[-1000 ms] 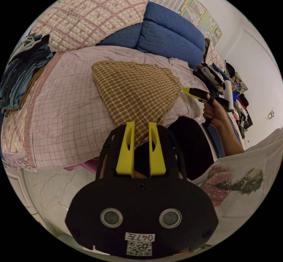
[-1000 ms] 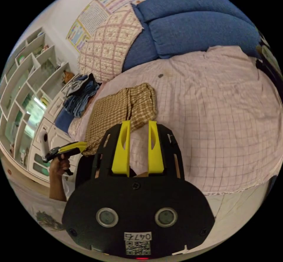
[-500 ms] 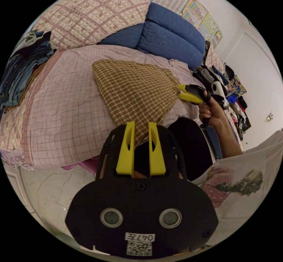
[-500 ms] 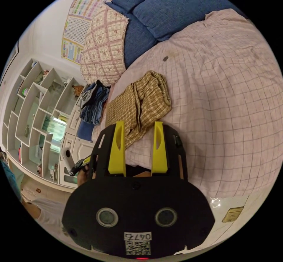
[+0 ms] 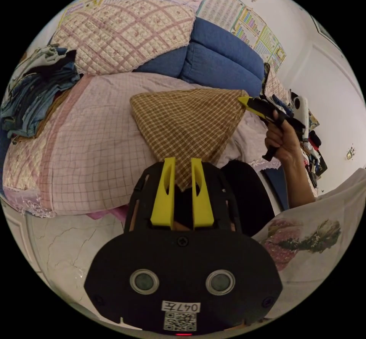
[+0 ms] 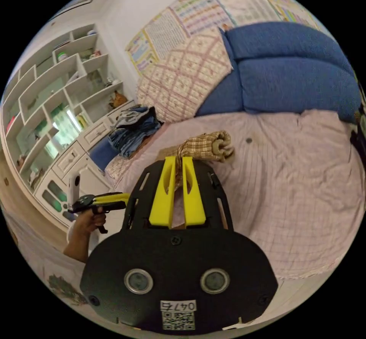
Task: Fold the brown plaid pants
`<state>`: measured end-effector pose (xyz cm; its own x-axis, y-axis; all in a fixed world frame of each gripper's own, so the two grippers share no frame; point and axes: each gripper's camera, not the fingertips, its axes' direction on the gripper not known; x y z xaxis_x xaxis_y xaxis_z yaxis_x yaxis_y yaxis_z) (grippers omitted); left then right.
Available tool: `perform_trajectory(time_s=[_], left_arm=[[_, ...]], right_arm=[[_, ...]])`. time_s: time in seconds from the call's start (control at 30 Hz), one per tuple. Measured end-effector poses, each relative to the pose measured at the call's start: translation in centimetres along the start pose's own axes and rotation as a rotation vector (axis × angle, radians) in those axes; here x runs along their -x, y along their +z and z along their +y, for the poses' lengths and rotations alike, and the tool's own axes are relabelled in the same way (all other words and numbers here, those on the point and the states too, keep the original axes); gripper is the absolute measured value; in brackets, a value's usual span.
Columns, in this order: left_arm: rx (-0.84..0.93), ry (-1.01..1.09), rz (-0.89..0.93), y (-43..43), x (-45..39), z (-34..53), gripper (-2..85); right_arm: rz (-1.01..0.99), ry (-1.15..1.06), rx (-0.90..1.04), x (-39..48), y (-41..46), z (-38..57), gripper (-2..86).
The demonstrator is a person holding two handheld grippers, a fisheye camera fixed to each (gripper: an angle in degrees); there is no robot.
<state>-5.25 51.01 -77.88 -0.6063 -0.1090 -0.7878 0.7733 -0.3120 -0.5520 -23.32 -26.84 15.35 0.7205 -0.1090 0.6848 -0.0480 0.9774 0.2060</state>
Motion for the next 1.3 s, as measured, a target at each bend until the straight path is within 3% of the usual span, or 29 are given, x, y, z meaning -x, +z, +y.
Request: perform_trajectory(time_s=[0.1,0.23,0.47,0.6,0.7,0.8,0.87,1.03,1.3], left_arm=[[0.018,0.04,-0.096,0.3,-0.3,0.7,6.5],[0.039,0.132,-0.213,2.3,-1.5,2.1,5.1],[0.153,0.18,-0.147,8.7,-2.3,4.3,4.3],[0.209,0.215,-0.167,11.5,-2.8,5.3,4.2],[0.238,0.218,-0.185,13.3,-2.9,6.0,4.2],[0.254,0.21,-0.198,14.9,-2.7,6.7,4.1],[0.271,0.205,-0.206,16.4,-2.7,7.4,4.0],[0.307,0.221,-0.249,19.3,-2.9,9.2,4.0],[0.315,0.215,-0.237,21.5,-2.5,12.6,3.6]], right_arm=[[0.039,-0.09,-0.098,0.4,-6.9,-0.7,0.5],[0.245,-0.175,-0.132,-0.5,-17.1,-1.1,0.5],[0.579,-0.169,-0.048,-7.3,-29.2,-3.7,0.4],[0.614,-0.113,-0.084,-12.7,-35.2,-7.7,0.3],[0.745,0.031,-0.222,-18.6,-42.0,-11.3,0.3],[0.713,0.376,-0.424,-27.1,-49.6,-11.7,0.1],[0.639,0.664,-0.599,-34.4,-53.9,-8.6,-0.1],[0.525,1.096,-0.749,-44.5,-55.8,3.1,0.7],[0.529,0.99,-0.766,-42.7,-56.1,5.8,7.5]])
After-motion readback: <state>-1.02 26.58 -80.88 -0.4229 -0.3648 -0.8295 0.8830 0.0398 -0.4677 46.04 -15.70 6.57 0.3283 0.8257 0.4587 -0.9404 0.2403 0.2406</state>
